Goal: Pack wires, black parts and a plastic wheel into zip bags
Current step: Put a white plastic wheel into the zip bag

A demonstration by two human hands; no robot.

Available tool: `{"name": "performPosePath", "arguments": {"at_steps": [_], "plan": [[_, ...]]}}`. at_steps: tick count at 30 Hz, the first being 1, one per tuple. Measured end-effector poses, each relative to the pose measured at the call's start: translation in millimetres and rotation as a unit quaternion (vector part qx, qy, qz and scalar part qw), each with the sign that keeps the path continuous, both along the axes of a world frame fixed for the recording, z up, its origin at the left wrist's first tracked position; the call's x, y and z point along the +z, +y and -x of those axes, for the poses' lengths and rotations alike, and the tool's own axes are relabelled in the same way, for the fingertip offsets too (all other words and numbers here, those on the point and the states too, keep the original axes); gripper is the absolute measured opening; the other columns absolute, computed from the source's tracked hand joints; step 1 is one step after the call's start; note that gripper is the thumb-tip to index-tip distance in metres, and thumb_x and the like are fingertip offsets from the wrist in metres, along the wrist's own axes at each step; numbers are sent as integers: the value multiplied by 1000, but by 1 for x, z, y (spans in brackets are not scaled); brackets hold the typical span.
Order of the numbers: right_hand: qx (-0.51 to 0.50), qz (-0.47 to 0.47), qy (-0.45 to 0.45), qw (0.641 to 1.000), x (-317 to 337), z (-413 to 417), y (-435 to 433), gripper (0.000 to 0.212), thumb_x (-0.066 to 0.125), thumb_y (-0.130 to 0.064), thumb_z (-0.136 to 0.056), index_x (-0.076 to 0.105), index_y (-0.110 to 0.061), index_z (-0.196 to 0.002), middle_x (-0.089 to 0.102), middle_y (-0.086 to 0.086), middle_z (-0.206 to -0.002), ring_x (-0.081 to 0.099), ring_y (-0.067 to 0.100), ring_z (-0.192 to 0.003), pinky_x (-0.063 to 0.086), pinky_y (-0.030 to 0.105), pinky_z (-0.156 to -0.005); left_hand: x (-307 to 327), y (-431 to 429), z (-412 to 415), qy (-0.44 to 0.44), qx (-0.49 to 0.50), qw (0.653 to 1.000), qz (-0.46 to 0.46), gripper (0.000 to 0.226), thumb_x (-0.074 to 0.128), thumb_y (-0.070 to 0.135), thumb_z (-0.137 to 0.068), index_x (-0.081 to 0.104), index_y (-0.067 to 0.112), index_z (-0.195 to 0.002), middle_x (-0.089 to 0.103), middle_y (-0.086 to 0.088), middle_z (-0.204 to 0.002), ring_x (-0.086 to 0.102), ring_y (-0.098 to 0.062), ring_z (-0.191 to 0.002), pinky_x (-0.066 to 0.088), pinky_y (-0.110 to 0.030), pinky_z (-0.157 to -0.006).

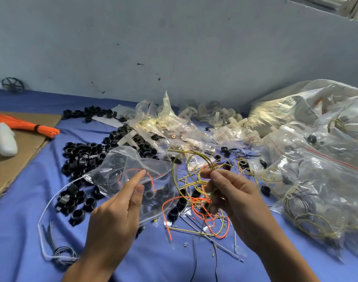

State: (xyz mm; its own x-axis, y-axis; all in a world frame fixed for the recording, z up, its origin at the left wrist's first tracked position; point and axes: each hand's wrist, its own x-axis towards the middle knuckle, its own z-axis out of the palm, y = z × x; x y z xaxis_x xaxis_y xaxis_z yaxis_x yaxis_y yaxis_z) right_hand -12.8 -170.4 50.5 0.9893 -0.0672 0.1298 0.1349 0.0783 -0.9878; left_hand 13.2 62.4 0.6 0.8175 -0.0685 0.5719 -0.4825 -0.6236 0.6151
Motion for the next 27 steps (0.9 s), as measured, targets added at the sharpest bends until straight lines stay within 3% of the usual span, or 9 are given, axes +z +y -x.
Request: {"name": "performPosePath", "arguments": {"at_steps": [3,6,8,11,15,21,27], "plan": [[-5,47,13,999,-5,2,0,30,61,-33,-84,76,-13,-101,59,4,-71,48,19,-52,43,28,-48,2,-1,2,20,-12,1000,6,51,32,61,-97,56,38,-136,61,8,-66,62,-16,-65,39,-21,-52],[-18,109,7,994,-7,6,1,26,61,-33,-85,77,-16,-97,59,4,-68,49,22,-48,42,27,-49,1,-1,4,22,-32,997,61,66,22,79,-90,55,43,-134,56,12,-87,58,-9,-77,49,-35,-67],[-19,148,-3,989,-6,10,3,27,60,-36,-85,77,-17,-96,60,5,-65,51,22,-48,42,22,-51,5,-2,3,-19,-26,995,97,64,31,77,-91,58,37,-132,47,19,-100,55,-6,-89,47,-28,-77],[-3,185,-18,983,-4,13,11,30,60,-38,-84,77,-17,-95,60,4,-61,53,21,-49,44,22,-52,9,-6,0,-104,-27,994,29,52,53,57,-94,61,22,-132,52,9,-114,53,-12,-104,38,-21,-95],[44,187,-27,981,-1,17,21,25,59,-31,-86,77,-15,-94,59,1,-65,51,19,-46,43,22,-47,4,-13,-3,-130,-81,988,36,29,67,31,-94,67,22,-122,61,9,-101,61,-15,-93,49,-36,-82],[79,164,2,983,2,21,23,25,64,-37,-85,77,-16,-91,60,3,-65,53,20,-45,43,25,-46,13,-6,-4,-49,-123,983,126,14,67,30,-92,74,26,-102,67,16,-90,63,-2,-81,45,-15,-73],[81,124,42,988,3,23,19,29,65,-41,-87,76,-14,-86,56,12,-58,50,18,-40,40,19,-43,20,3,-9,3,-141,969,205,16,69,32,-88,77,24,-100,73,9,-91,69,-7,-84,49,-16,-74]]}}
